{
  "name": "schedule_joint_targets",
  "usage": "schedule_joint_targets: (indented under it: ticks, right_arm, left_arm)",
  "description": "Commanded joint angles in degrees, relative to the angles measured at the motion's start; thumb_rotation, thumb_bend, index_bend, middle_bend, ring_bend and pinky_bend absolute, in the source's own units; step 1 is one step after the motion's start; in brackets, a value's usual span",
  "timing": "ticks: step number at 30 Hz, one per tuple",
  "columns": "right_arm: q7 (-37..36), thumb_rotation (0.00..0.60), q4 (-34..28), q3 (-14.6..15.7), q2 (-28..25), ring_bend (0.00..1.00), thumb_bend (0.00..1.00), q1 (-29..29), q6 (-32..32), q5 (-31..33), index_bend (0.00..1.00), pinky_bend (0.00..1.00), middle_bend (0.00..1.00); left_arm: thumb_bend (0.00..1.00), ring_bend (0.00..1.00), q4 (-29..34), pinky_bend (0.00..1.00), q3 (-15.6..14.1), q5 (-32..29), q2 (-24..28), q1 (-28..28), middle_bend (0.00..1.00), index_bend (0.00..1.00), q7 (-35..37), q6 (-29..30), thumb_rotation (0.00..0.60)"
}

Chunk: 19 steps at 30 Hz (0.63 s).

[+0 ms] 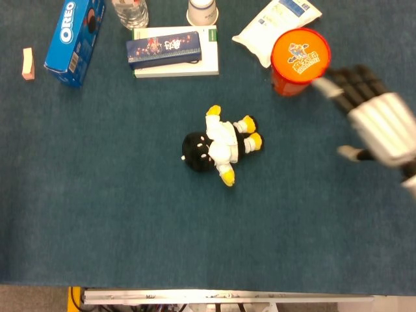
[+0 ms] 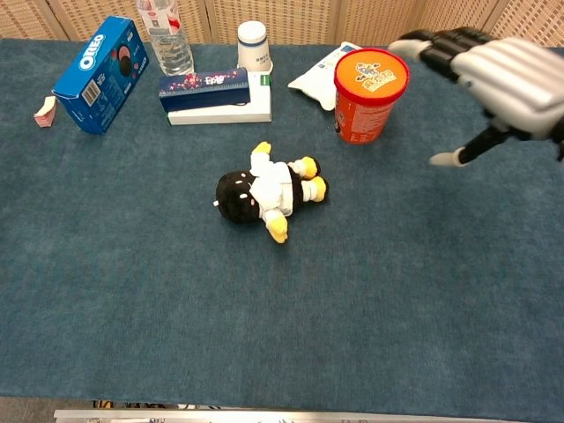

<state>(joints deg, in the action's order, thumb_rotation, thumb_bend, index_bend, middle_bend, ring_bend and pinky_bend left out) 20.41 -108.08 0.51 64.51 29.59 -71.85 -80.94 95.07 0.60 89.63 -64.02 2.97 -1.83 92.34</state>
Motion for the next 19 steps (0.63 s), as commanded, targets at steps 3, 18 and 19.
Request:
schedule_joint_targets:
  ticks: [3,18,19]
  right_arm:
    - [-7.77,0.600,2.18,4.03,-6.32,0.00,0.00,-8.77,-8.39,-3.46,0.00,0.00,0.00]
    - [-19.54,0.600,12.80,4.83,-6.80,0.00,0.00,-21.14,-17.03,-2.98,0.00,0.00,0.00]
    - [-19.86,0.600,12.94,4.72,-6.71,0.00,0.00,-21.32,-16.96,-3.13,0.00,0.00,0.00]
  left_arm:
    - [0.25,0.00,-0.07,0.02,0.13,0.07,-0.11,-0.38,0.00,0.00,-0.18,-0.30,0.600]
    - [0.25,0.00,1.22,0.02,0.21,1.08,-0.23,-1.70,0.00,0.00,-1.28,-1.13,0.600]
    - [0.25,0.00,1.28,0.02,0.18,1.10,-0.27,-1.80,0.00,0.00,-1.43,-1.28,0.600]
